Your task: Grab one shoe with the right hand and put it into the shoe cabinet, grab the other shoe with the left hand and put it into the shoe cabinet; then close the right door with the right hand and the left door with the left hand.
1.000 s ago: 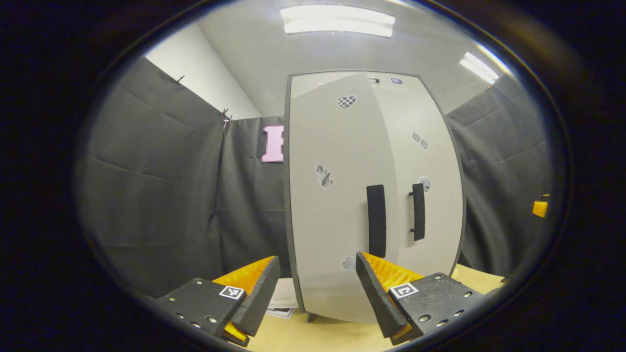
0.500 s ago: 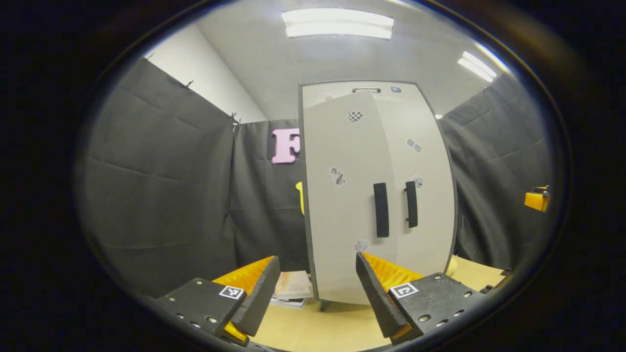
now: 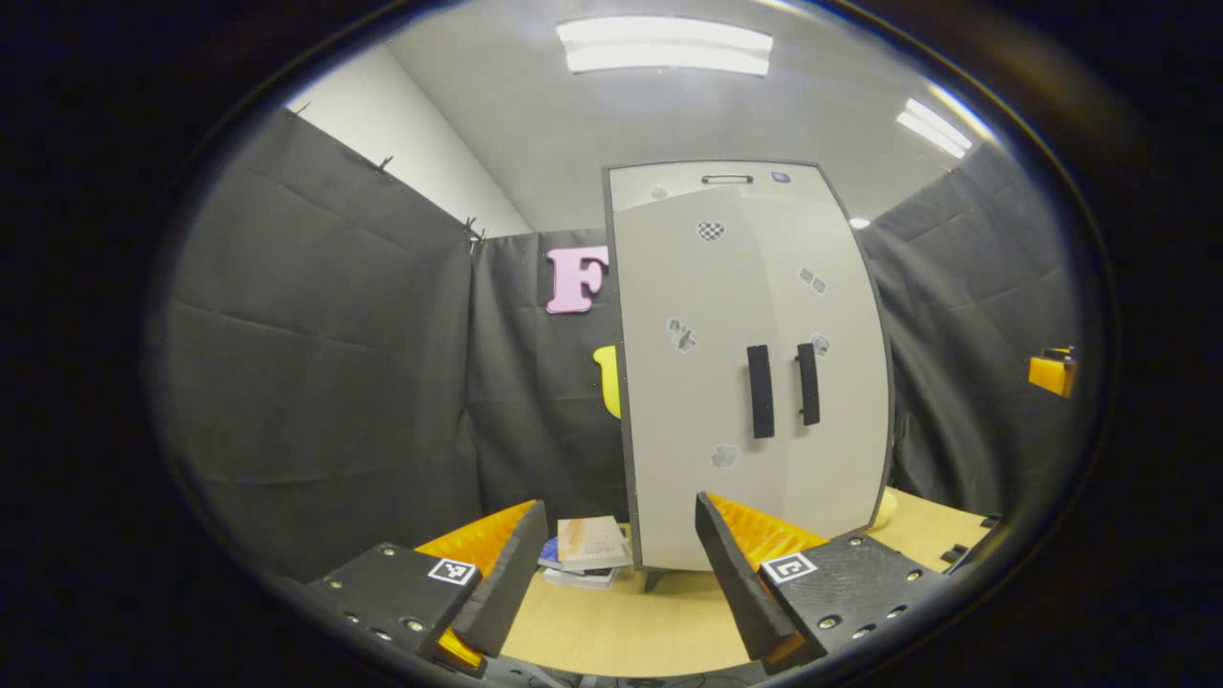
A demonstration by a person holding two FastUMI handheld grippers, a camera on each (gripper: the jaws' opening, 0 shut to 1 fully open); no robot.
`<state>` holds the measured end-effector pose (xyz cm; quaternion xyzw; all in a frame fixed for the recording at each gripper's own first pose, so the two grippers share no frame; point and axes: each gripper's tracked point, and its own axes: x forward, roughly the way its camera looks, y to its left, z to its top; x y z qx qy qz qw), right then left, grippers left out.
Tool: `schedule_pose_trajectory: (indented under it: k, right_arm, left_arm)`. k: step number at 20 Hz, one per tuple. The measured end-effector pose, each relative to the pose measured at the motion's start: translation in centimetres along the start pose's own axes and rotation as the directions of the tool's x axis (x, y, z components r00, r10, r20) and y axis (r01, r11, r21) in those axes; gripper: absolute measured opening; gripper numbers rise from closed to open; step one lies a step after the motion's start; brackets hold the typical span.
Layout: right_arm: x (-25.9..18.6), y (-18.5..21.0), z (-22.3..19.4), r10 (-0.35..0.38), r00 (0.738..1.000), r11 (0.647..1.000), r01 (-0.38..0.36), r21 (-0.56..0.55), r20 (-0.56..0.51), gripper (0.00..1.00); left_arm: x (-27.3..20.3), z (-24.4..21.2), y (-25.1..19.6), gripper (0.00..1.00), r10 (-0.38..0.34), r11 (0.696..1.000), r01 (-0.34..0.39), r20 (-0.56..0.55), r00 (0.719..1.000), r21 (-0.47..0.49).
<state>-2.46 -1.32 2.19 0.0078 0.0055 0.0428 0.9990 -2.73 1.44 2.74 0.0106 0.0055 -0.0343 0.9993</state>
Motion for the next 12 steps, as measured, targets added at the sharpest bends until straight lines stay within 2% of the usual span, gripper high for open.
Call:
schedule_pose_trajectory:
  k: [1,3,4,6,7,12]
  right_arm:
    - [-0.1,0.0,-0.1,-0.001,1.0,1.0,0.001,0.0,-0.004,0.96]
    - [-0.4,-0.2,-0.4,-0.002,1.0,1.0,0.002,0.0,-0.011,0.92]
    - [-0.6,-0.2,-0.5,-0.002,1.0,1.0,0.002,0.002,-0.012,0.96]
    - [-0.8,-0.1,-0.6,-0.001,1.0,1.0,0.001,0.005,-0.014,0.96]
    - [-0.8,-0.1,-0.7,-0.001,1.0,1.0,0.002,0.005,-0.015,0.92]
    - [-1.1,0.1,-0.6,0.0,1.0,1.0,0.0,0.0,-0.011,0.92]
  left_arm:
    - [-0.5,0.0,0.2,0.92,0.005,1.0,-0.005,0.0,1.0,0.008]
    - [-0.9,-0.2,0.5,0.92,0.011,1.0,-0.011,0.002,1.0,0.011]
    - [-1.1,-0.2,0.5,0.92,0.014,1.0,-0.014,0.002,1.0,0.008]
    - [-1.3,-0.3,0.6,0.92,0.015,1.0,-0.015,-0.001,1.0,0.004]
    - [-1.3,-0.3,0.6,0.92,0.014,1.0,-0.014,-0.001,1.0,0.004]
    - [-1.7,-0.2,0.8,0.92,0.012,1.0,-0.012,-0.001,1.0,0.01]
